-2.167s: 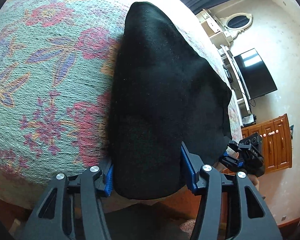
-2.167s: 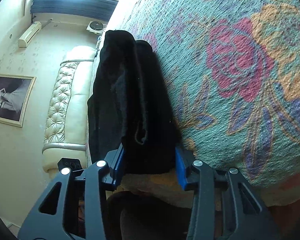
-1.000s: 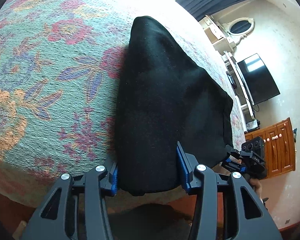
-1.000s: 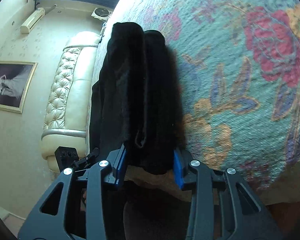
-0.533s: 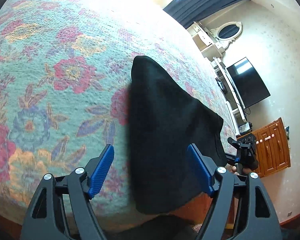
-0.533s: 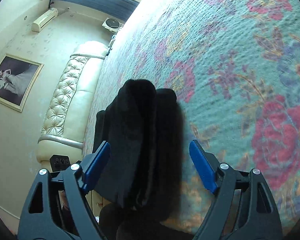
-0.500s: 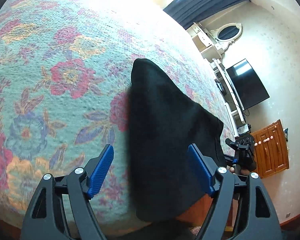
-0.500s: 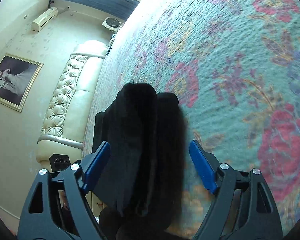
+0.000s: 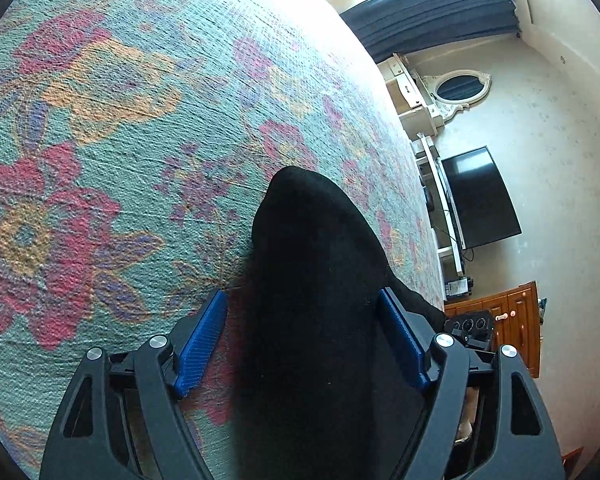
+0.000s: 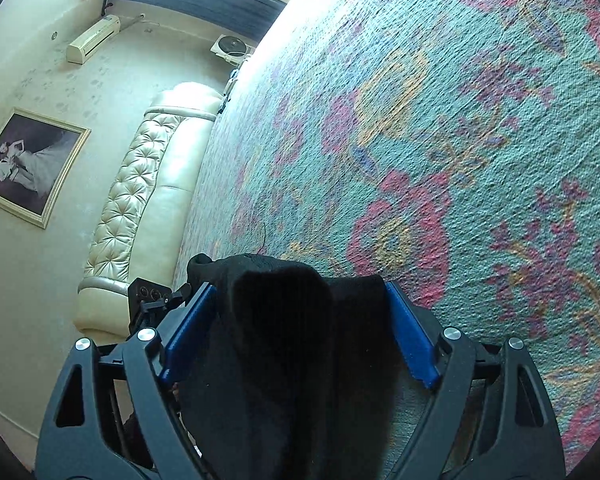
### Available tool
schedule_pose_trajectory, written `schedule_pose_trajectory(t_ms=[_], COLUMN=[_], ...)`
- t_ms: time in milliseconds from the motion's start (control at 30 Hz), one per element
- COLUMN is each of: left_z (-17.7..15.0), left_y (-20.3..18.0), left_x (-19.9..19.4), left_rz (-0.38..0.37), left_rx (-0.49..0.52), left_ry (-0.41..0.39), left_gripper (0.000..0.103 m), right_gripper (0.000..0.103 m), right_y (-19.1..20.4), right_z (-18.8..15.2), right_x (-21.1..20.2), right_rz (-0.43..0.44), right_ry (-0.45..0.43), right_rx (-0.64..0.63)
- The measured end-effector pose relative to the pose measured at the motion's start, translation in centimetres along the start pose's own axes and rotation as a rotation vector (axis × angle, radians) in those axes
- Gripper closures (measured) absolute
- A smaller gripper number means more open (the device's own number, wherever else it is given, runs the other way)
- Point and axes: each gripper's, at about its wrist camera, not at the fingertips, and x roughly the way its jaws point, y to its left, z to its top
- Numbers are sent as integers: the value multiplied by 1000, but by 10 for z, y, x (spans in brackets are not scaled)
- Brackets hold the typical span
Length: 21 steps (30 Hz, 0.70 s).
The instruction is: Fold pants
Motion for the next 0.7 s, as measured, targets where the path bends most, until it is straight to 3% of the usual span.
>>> schedule_pose_trajectory(t_ms=[67, 100, 133, 200, 400, 700], left_z=[0, -2, -2, -4, -6, 9], left_y=[-6, -10, -14, -21, -40, -40], left_x=[3, 4, 7, 10, 6, -15], left_rz=[21, 53, 91, 131, 238, 306], left_rx=[29, 58, 87, 133, 216, 256], left_ry=[-3, -5, -8, -7, -43, -97], left_gripper=[28, 35, 40, 60, 73, 74], right_gripper=[23, 39, 47, 59, 69, 70], right_y=[-5, -12, -13, -20, 3, 18], right_z=[1, 2, 0, -3, -8, 1], right_x=[0, -4, -2, -3, -6, 10], right_rz=[-4, -25, -42, -33, -72, -83], right_ry=[13, 17, 19, 3, -20, -26], right_rx=[-5, -19, -21, -3, -78, -99])
